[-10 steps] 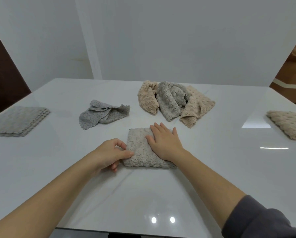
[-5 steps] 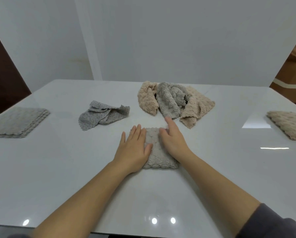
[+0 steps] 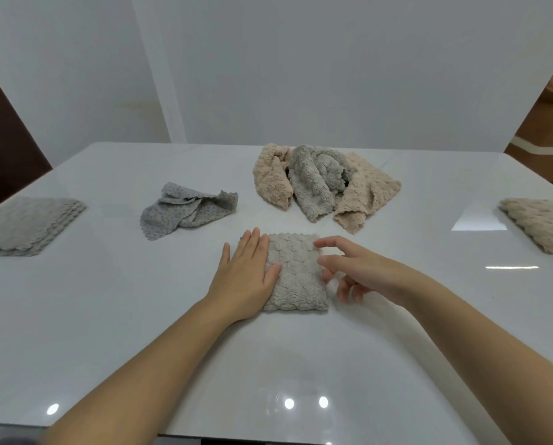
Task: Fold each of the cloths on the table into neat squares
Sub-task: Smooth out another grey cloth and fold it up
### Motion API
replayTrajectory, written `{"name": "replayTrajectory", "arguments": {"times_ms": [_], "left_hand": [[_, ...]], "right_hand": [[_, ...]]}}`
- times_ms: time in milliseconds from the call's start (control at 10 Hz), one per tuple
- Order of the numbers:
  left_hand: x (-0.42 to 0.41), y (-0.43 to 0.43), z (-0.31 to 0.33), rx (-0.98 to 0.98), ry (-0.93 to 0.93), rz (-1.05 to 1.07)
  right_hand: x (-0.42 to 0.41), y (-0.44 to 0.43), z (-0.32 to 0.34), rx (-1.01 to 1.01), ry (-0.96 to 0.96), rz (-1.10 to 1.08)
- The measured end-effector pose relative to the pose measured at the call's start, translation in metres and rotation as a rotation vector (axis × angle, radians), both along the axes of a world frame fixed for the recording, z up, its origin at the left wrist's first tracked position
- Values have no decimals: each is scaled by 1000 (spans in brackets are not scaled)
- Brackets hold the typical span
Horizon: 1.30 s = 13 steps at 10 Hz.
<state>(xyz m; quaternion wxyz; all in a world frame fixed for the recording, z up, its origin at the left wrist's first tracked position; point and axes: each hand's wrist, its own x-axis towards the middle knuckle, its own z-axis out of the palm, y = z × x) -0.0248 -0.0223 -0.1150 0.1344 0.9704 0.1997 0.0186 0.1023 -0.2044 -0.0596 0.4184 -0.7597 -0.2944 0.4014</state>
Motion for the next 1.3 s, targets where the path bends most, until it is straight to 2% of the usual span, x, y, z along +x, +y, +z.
{"name": "replayTrajectory", "arguments": {"times_ms": [200,300,600,700,1300], "left_hand": [[0,0,0,-12,3,-5],[-1,0,0,-11,4,-9],[0,2,2,-4,29,-24],[0,3,2,-13,31,-27],[0,1,2,7,24,-18]], "right_hand": [[0,-5,0,38,71,106],[-2,-8,-2,116,165,221],[-6,10,-8,123,284,365],[-2,9,-8,69,234,403],[10,-7,-15,92,167,364]]}}
